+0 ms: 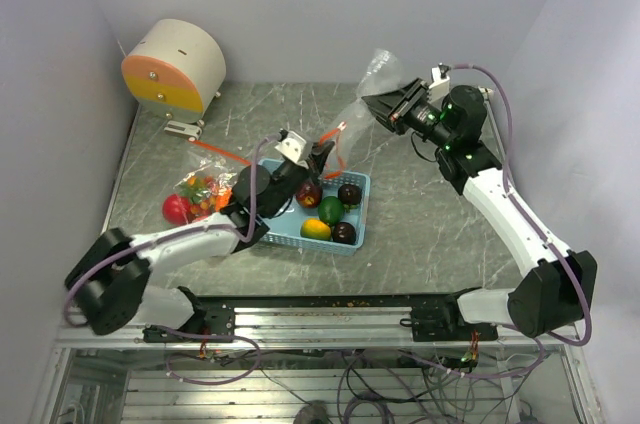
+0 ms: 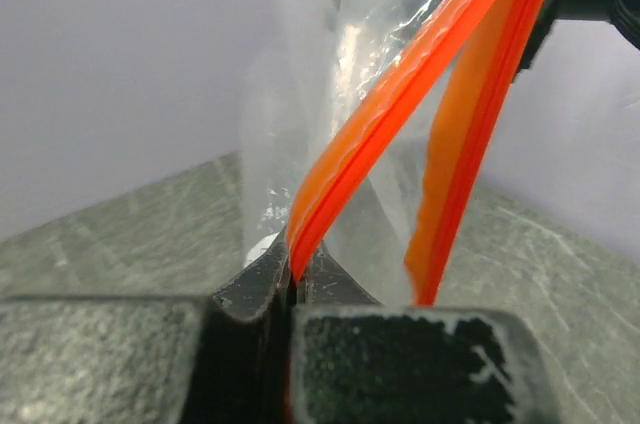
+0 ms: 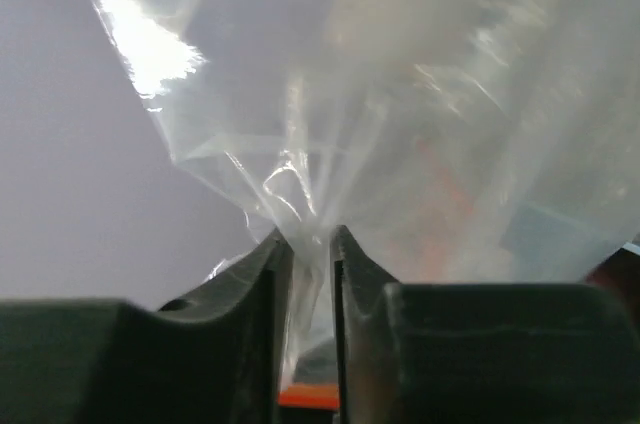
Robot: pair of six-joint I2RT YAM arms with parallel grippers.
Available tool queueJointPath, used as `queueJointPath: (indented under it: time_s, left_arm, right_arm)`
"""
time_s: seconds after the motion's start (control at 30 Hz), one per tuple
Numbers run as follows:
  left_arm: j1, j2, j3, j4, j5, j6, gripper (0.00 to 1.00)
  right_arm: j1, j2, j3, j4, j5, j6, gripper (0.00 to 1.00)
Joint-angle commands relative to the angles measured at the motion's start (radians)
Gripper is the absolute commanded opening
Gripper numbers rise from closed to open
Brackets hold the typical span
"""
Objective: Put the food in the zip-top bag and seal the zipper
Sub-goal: Open the zipper of the food storage bag.
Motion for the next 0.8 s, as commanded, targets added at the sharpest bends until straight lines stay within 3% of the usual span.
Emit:
queueJointPath:
  time_s: [0.0,0.07,0.17,0.3,0.43,0.6,0.77]
  left_arm:
    - [-0.004,-0.218,0.069,-0.408,-0.226,0.047,0.07]
    - [-0.004,-0.306,0.129,-0.643,-0.358,0.028,0.07]
    - [-0.002,-0.395,0.274,-1.008,-0.566,-0.061,0.07]
    - [-0.003,-0.418,0.431,-1.390,-0.780,-0.189,0.07]
    - [-0.001,-0.385,0.529,-1.735,-0.894,-0.334,0.07]
    - [-0.001,-0.390,0.533,-1.912,-0.972,-0.454,0.07]
    - [-0.001,-0.369,0.455,-1.800,-0.863,-0.436,0.07]
  right_arm:
    - [0.006,-0.010,0.109,-0.209,0.106,-0.255,0.32]
    - [0.007,-0.034,0.142,-0.303,0.237,-0.373,0.46]
    - [0.056,-0.061,0.161,-0.391,0.407,-0.525,0.58]
    - [0.375,0.004,0.253,-0.480,0.682,-0.762,0.71]
    - [0.575,0.067,0.243,-0.424,0.697,-0.842,0.74]
    - [0.601,0.067,0.180,-0.364,0.641,-0.849,0.75]
    - [0.607,0.057,0.160,-0.326,0.583,-0.865,0.82]
